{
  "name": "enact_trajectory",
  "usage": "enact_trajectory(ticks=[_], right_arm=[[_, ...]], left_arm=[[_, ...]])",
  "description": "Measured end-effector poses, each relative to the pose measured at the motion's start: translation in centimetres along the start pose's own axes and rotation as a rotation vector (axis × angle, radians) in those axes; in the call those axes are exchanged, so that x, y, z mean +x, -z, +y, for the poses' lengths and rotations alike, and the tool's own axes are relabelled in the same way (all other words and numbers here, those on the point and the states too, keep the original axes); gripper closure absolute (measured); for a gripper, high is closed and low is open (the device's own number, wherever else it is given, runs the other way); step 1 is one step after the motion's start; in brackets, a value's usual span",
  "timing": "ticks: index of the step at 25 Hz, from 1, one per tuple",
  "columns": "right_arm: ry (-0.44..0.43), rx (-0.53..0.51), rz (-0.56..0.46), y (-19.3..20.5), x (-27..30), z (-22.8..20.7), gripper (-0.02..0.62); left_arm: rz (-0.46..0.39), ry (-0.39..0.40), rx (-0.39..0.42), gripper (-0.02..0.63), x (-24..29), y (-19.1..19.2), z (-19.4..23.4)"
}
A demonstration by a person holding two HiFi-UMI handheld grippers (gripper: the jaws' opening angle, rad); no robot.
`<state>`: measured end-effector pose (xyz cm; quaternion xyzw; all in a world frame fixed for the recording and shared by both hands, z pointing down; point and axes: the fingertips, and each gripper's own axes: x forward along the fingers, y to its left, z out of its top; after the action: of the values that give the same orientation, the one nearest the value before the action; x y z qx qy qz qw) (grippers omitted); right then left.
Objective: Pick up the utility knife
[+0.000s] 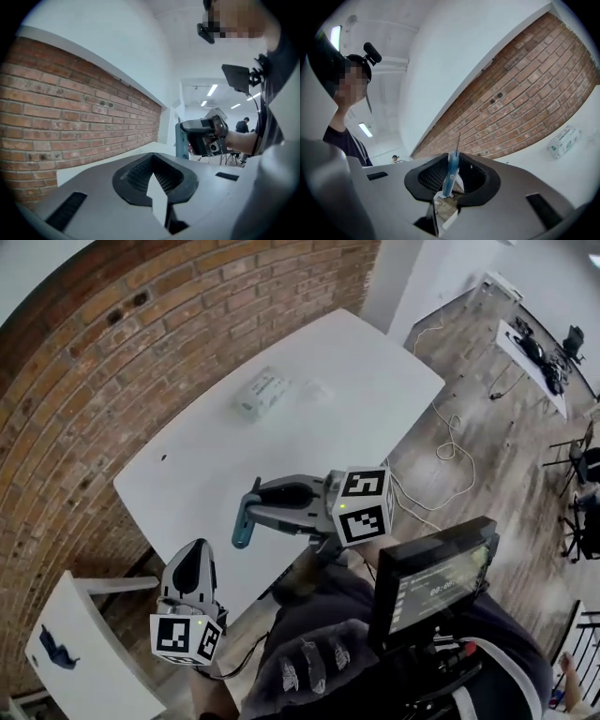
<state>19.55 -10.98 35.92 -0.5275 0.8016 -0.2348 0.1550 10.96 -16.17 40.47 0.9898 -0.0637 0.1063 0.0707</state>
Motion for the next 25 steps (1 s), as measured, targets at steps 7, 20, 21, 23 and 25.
enact_trajectory(ticks=[7,20,21,23,25], right_arm=[[0.022,-0.05,-0.079,-3.1,-7.6,-0.5,0.523],[0.195,-0.05,-0.203,-6.2,-24.8,-4.0,0.523],[0.201,-0.05,-0.208,-6.3,-25.6,-3.8,0.522],[0.227,-0.064,-0.218,-6.3,-27.4,-2.9,0.523],[0.271,-0.094,-0.238,-6.4,-29.0,-2.0,0.522]], left_arm=[[0.002,0.116,0.045,0.607,5.6,-1.8,-7.1],[0.039,0.37,0.056,0.607,16.5,-2.4,-21.8],[0.037,0.393,0.053,0.607,16.5,-2.4,-22.4],[0.027,0.445,0.049,0.607,15.9,-2.4,-23.3],[0.013,0.502,0.046,0.607,14.9,-2.4,-24.0]])
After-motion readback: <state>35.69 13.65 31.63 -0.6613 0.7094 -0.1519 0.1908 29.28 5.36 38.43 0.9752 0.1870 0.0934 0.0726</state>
